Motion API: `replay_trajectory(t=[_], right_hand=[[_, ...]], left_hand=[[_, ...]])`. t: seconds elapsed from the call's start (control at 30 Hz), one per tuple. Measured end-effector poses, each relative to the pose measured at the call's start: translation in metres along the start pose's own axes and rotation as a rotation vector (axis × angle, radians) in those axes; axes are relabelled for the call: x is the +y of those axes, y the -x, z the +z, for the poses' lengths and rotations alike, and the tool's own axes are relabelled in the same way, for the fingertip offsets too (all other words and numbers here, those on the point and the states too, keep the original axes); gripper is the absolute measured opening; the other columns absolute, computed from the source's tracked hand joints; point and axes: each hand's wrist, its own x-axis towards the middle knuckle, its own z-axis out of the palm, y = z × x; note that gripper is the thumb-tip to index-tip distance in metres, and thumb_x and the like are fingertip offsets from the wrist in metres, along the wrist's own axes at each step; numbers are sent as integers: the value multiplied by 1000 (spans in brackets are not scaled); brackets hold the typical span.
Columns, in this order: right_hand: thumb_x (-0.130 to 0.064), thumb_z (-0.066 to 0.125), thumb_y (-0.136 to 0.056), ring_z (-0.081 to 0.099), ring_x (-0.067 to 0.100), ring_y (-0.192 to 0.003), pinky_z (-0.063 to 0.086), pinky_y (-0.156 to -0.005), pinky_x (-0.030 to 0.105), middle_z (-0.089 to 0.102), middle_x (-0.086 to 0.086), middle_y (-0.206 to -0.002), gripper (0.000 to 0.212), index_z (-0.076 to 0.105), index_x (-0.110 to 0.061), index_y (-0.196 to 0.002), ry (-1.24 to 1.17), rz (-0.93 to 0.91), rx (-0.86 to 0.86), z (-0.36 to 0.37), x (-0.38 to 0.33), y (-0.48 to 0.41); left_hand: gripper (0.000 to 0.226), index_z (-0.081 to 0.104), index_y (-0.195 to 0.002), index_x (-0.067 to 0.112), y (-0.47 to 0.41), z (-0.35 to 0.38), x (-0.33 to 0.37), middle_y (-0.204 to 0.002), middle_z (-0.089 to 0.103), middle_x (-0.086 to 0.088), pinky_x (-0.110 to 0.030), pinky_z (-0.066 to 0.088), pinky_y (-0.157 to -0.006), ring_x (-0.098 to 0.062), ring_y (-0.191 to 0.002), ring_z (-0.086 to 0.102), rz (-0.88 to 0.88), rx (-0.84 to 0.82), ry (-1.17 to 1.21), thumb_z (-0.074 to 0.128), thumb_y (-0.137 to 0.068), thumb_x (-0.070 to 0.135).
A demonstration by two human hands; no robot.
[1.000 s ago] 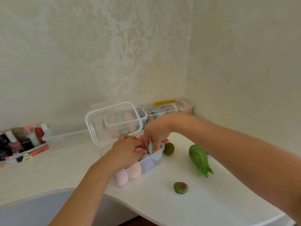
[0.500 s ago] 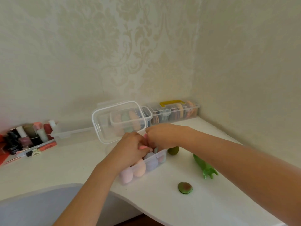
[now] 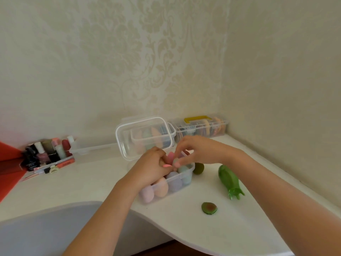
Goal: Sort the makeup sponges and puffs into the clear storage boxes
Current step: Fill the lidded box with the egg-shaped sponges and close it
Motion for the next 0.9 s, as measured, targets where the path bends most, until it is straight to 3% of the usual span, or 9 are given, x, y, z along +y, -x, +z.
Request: replay_trajectory(t=[0.07,0.13,0.23,0.33,0.43,0.5,0.67,0.8,0.9], right_hand=[[-52,77,-67,50,5,-102,44,-88,21,51,-12,-114,52,61,-37,-113,-28,-25,45,10,3,8],[-48,82,-62,48,4,-108,43,-93,22,42,-16,-125,78,45,-37,-131,-11,-11,52,27,8,12],[-34,88,-60,47,9,-120,43,-100,27,34,-15,-137,104,25,-41,-142,-219,50,98,44,14,13],[-25,89,-60,42,11,-129,41,-103,25,32,-11,-145,114,16,-42,-145,-359,46,132,51,17,10],[-22,89,-59,40,9,-132,39,-103,22,35,-13,-140,120,9,-39,-148,-429,56,153,56,17,7],[-26,89,-59,41,9,-131,39,-102,21,35,-15,-136,126,1,-37,-149,-427,54,184,58,17,7],[-28,88,-60,45,-6,-109,36,-87,4,23,-34,-135,136,-17,-43,-145,-402,9,291,62,20,5],[-29,91,-54,44,4,-125,39,-102,22,14,-37,-143,138,-13,-55,-141,-442,-27,316,62,20,4],[-23,90,-57,45,3,-126,43,-105,31,33,-21,-146,120,12,-56,-140,-423,-57,268,59,23,7]], left_hand=[[20,64,-93,20,3,-4,-1,-115,50,6,-19,39,-86,-10,-106,49,43,162,40,73,-76,29],[28,63,-101,14,6,-7,-5,-126,47,-5,-30,35,-102,-21,-120,43,84,557,20,73,-75,14],[59,44,-132,4,8,-15,-13,-144,29,-22,-44,23,-111,-37,-134,24,-189,855,81,68,-80,16],[75,29,-144,5,4,-27,-27,-150,28,-16,-40,24,-110,-30,-137,29,-533,641,653,59,-86,40],[45,52,-123,12,6,-41,-40,-115,56,-7,-31,42,-86,-21,-103,53,-556,555,1319,48,-92,44],[43,57,-115,11,9,-48,-46,-106,59,-6,-27,44,-76,-18,-94,56,-510,519,1469,42,-95,46],[57,67,-96,13,16,-53,-46,-102,72,-5,-28,41,-91,-15,-107,62,-280,280,1198,30,-95,56],[65,70,-108,37,22,-62,-56,-125,61,16,-30,23,-112,2,-122,49,-117,-135,790,59,-61,80],[89,53,-124,52,24,-70,-57,-142,39,28,-24,18,-112,7,-132,31,-146,-355,446,68,-42,82]])
